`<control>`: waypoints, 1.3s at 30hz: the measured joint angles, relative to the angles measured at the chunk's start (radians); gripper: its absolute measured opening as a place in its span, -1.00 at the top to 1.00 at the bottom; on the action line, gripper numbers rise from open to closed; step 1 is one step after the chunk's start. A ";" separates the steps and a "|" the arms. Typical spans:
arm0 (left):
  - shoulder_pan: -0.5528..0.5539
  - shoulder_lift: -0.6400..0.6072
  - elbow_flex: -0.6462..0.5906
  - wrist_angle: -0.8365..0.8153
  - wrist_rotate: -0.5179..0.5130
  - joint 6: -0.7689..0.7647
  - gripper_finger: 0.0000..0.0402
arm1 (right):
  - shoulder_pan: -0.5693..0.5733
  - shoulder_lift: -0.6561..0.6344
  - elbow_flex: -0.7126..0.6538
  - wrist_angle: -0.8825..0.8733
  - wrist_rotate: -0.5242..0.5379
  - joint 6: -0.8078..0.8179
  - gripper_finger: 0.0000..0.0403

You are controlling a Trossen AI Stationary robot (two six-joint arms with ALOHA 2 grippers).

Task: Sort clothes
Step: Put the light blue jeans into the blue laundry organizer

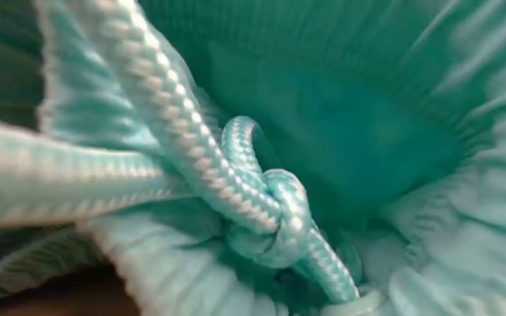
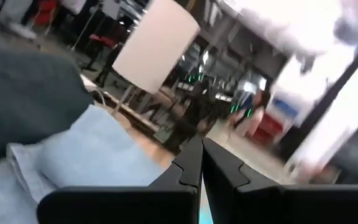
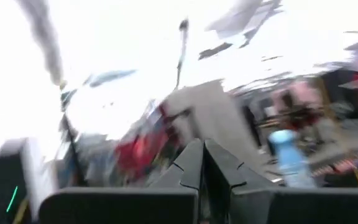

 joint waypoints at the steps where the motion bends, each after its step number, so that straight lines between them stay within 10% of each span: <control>1: 0.000 0.001 0.000 0.010 -0.014 -0.031 0.97 | -0.007 0.003 0.014 -0.009 0.024 0.035 0.83; 39: 0.000 0.001 0.005 0.162 -0.035 -0.042 0.97 | 0.062 1.411 0.984 -0.070 -0.060 0.373 0.83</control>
